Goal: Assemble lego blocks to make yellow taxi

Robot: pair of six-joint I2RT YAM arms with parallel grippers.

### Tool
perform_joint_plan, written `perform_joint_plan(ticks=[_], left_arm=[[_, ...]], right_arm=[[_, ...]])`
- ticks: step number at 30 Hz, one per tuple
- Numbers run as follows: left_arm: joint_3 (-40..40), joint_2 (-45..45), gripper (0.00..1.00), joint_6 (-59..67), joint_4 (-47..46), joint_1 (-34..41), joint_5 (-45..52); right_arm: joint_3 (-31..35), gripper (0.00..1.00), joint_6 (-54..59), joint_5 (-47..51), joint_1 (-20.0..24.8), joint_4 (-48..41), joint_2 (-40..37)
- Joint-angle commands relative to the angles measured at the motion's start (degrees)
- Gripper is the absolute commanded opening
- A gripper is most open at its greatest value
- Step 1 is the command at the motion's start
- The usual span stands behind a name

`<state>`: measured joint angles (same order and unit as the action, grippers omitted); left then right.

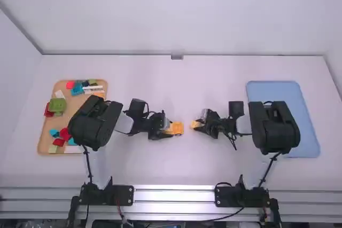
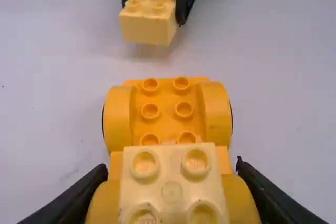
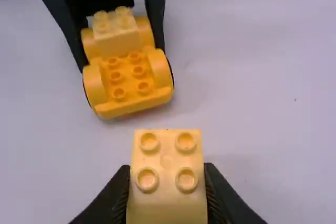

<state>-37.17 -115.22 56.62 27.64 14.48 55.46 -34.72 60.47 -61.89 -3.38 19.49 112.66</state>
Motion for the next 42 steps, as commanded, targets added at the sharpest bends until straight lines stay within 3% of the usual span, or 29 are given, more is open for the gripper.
perform_joint_plan(ticks=[1,7,15,28,42], left_arm=[[0.4,-0.8,0.50,0.3,-0.9,0.5,-0.5],[0.4,-0.8,0.50,0.3,-1.7,1.0,-1.3],[0.4,-0.8,0.49,0.9,-1.7,0.7,-2.6],[0.3,-0.8,0.49,0.7,-1.7,0.7,-2.6],[0.3,-0.8,0.49,0.7,-1.7,0.6,-2.6]], right_arm=[[-3.9,0.00,0.5,-3.0,-2.2,-2.1,-0.3],[-12.2,0.01,5.7,3.1,-8.9,-15.1,-0.3],[-20.6,0.02,15.4,8.2,-13.4,-33.4,-0.3],[-20.7,0.05,11.9,14.4,-17.8,-32.2,-0.3],[-20.5,0.07,11.8,12.9,-18.1,-33.9,-0.5]])
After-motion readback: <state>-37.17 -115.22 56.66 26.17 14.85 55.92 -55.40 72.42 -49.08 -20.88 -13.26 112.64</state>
